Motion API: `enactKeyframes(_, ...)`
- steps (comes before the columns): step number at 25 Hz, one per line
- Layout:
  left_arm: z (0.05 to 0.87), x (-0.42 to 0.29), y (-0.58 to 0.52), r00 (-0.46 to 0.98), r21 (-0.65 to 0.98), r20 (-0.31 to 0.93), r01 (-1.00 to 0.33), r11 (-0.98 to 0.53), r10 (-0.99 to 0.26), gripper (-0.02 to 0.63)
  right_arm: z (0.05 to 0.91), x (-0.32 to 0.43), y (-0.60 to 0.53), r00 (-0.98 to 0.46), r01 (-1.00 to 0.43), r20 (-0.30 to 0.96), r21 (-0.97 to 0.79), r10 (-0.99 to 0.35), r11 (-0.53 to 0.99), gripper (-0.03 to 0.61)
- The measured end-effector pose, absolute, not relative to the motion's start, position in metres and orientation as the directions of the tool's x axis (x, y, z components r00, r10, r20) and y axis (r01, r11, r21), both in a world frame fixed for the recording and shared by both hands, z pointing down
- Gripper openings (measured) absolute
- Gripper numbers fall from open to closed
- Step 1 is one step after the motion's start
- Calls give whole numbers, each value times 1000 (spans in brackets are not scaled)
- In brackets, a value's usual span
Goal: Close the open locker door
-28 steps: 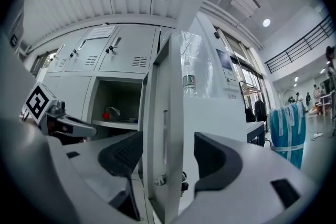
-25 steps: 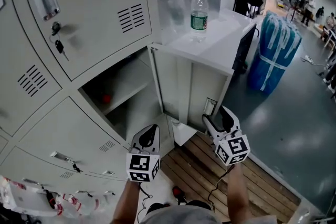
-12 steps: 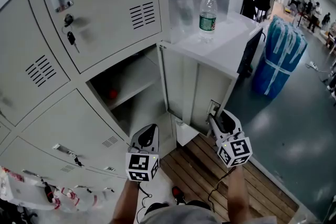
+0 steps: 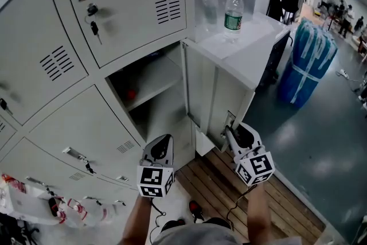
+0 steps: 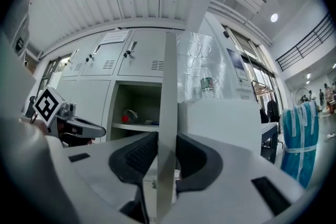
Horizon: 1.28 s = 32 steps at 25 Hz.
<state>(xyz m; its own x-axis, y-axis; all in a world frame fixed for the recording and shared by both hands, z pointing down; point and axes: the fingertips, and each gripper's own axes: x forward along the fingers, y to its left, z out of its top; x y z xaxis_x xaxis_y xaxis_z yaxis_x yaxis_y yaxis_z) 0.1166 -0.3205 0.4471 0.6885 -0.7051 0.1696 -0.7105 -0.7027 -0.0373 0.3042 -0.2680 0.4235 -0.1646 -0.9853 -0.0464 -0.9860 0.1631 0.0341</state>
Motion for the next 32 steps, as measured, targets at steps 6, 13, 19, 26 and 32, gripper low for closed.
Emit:
enactKeyframes(6, 441, 87, -312, 668, -46, 164, -730, -682, -726, 23, 422, 268, -263, -214, -977, -48, 33, -976, 212, 123)
enactKeyframes(13, 436, 54, -305, 644, -49, 158, -752, -657, -748, 23, 420, 227, -260, -277, -961, -47, 38, -960, 275, 143)
enactKeyframes(19, 432, 32, -300, 628, -50, 153, -767, -640, -763, 23, 420, 196, -262, -334, -942, -26, 52, -942, 332, 146)
enactKeyframes(26, 431, 2, -300, 591, -53, 153, -795, -604, -792, 23, 420, 166, -269, -384, -923, -34, 44, -923, 383, 149)
enactKeyframes(32, 432, -15, -302, 566, -54, 157, -813, -579, -809, 22, 419, 151, -275, -406, -913, -32, 46, -913, 405, 152)
